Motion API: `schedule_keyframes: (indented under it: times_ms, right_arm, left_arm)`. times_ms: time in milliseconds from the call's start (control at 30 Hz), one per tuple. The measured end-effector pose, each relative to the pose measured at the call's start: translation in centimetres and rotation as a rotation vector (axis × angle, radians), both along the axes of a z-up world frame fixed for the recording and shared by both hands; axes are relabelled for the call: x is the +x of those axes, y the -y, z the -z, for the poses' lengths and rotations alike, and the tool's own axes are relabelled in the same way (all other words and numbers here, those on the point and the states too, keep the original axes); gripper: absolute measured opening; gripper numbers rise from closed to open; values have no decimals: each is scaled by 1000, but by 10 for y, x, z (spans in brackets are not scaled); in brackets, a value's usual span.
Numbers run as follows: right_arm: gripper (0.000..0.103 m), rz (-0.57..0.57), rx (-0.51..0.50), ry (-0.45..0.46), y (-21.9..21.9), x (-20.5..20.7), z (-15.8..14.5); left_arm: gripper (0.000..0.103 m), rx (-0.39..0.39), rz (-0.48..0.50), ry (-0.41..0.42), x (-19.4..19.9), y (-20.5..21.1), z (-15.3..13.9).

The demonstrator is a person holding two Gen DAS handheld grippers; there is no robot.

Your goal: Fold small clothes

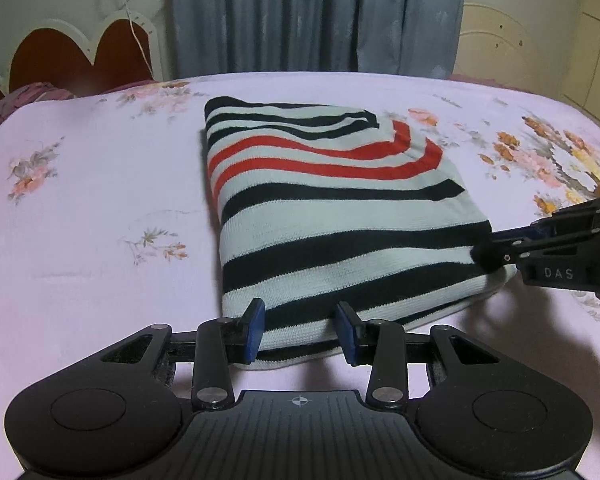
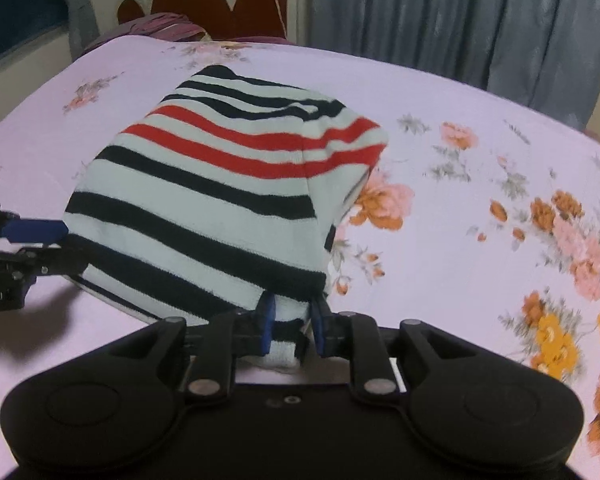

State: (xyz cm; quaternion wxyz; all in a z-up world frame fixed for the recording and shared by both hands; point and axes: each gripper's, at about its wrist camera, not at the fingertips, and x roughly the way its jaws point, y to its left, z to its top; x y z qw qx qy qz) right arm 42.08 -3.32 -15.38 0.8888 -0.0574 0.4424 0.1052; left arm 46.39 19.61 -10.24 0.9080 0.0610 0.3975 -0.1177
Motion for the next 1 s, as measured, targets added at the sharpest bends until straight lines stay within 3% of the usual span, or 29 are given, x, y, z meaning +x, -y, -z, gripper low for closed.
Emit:
schedule_keyframes:
  times_ms: [233,500,833,867,933,1000]
  right_arm:
    - [19,0,0,5,-1,-1,-2]
    - [17,50,78,63,17,-25,-28]
    - [22,65,109,152,36,-101,-74]
    - [23,63,109,160,36,-109,-78]
    - [25,58,112,174,36,-124,-85]
    - [36,52,109,186,34,-138,-92]
  left_arm:
    - [39,33,-17,18,-3,8,2]
    - [39,58,-43,27,-7,14,-3]
    - [41,-7,-62,89,-93,40,-49]
    - [45,-15,-66,94,-103,42,-53]
    - [85,-20,-87,131,-125,45,-63]
    - [93,-14,-100,182,-147,47,-72]
